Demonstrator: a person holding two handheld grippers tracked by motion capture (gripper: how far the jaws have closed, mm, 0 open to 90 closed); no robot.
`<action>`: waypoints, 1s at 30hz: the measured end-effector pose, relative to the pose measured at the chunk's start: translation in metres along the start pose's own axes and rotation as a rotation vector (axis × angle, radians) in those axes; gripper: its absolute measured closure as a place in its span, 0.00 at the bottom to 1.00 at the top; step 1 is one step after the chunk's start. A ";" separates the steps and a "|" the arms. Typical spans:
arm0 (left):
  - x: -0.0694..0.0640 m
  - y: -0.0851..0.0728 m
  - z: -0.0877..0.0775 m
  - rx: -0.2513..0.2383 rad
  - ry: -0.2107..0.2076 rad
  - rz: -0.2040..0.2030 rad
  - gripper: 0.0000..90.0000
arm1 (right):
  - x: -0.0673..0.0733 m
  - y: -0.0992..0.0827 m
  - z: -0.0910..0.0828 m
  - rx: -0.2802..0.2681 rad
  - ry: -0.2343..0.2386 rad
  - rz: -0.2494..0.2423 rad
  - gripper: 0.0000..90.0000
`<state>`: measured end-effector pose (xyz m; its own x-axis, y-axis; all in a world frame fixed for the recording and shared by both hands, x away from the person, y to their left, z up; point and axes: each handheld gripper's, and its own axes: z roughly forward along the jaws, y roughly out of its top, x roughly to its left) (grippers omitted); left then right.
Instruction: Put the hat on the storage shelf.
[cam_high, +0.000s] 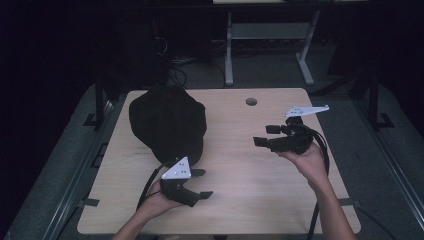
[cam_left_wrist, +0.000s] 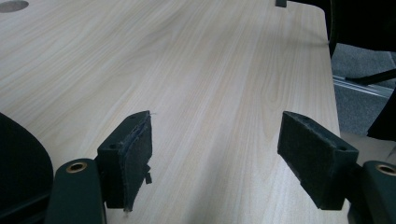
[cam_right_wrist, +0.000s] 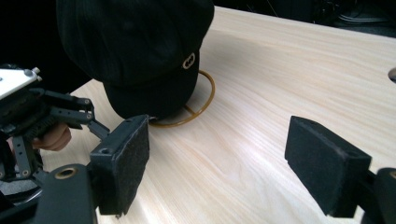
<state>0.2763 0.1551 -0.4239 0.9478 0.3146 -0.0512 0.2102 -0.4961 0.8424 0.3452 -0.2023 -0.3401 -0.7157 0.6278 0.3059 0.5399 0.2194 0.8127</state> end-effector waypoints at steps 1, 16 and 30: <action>0.000 0.000 0.000 0.002 0.001 0.001 0.29 | -0.001 -0.002 -0.001 0.002 -0.002 0.004 0.24; 0.001 -0.001 0.001 0.005 0.000 -0.003 0.29 | -0.010 -0.031 -0.016 -0.001 -0.017 0.040 0.24; 0.001 -0.002 0.001 0.021 0.000 0.000 0.29 | -0.016 -0.066 -0.030 -0.017 -0.027 0.092 0.24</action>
<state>0.2767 0.1553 -0.4264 0.9478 0.3147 -0.0516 0.2156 -0.5132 0.8308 0.3081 -0.2494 -0.3837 -0.6511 0.6647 0.3663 0.5951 0.1475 0.7900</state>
